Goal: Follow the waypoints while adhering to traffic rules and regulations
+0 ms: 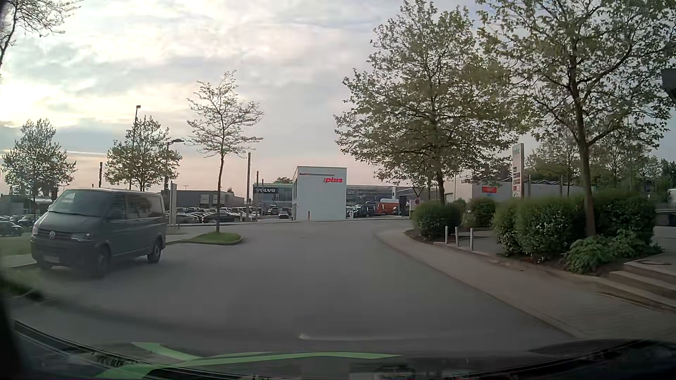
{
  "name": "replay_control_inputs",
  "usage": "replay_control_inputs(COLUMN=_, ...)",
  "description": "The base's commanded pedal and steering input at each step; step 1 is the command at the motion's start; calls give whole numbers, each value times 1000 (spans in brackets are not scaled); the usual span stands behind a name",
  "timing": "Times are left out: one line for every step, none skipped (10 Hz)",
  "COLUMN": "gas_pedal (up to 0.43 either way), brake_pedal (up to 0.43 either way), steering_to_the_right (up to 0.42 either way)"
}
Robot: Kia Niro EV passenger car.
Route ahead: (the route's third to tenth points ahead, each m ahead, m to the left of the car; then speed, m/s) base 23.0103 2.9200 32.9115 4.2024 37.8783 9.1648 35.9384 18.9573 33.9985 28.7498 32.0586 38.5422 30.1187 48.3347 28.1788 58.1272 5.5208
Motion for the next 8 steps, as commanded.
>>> replay_control_inputs(gas_pedal=28, brake_pedal=0, steering_to_the_right=-1)
replay_control_inputs(gas_pedal=28, brake_pedal=0, steering_to_the_right=-1)
replay_control_inputs(gas_pedal=28, brake_pedal=0, steering_to_the_right=-1)
replay_control_inputs(gas_pedal=20, brake_pedal=0, steering_to_the_right=-1)
replay_control_inputs(gas_pedal=8, brake_pedal=0, steering_to_the_right=-4)
replay_control_inputs(gas_pedal=0, brake_pedal=0, steering_to_the_right=-6)
replay_control_inputs(gas_pedal=0, brake_pedal=0, steering_to_the_right=-6)
replay_control_inputs(gas_pedal=0, brake_pedal=0, steering_to_the_right=-7)
